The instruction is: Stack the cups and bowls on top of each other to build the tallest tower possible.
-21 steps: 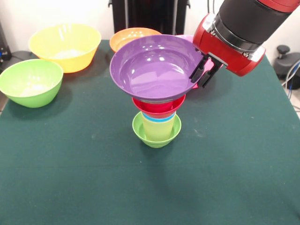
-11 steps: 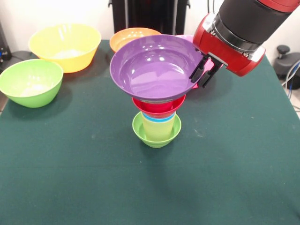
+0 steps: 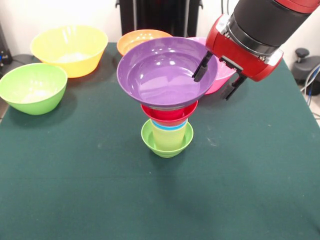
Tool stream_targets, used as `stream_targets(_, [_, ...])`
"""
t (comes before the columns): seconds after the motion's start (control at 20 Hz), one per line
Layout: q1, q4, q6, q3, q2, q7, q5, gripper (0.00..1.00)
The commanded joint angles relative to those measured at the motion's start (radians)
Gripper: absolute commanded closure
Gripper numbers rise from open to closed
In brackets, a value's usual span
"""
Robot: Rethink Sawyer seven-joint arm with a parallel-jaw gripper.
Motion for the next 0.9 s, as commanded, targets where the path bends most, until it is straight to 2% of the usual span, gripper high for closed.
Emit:
stream_targets(0.05, [0.011, 0.088, -0.050, 0.080, 0.006, 0.093, -0.026, 0.00])
stream_targets(0.55, [0.013, 0.085, -0.050, 0.076, 0.003, 0.095, -0.029, 0.00])
stream_targets(0.9, [0.000, -0.003, 0.083, 0.053, -0.015, 0.051, -0.029, 0.00])
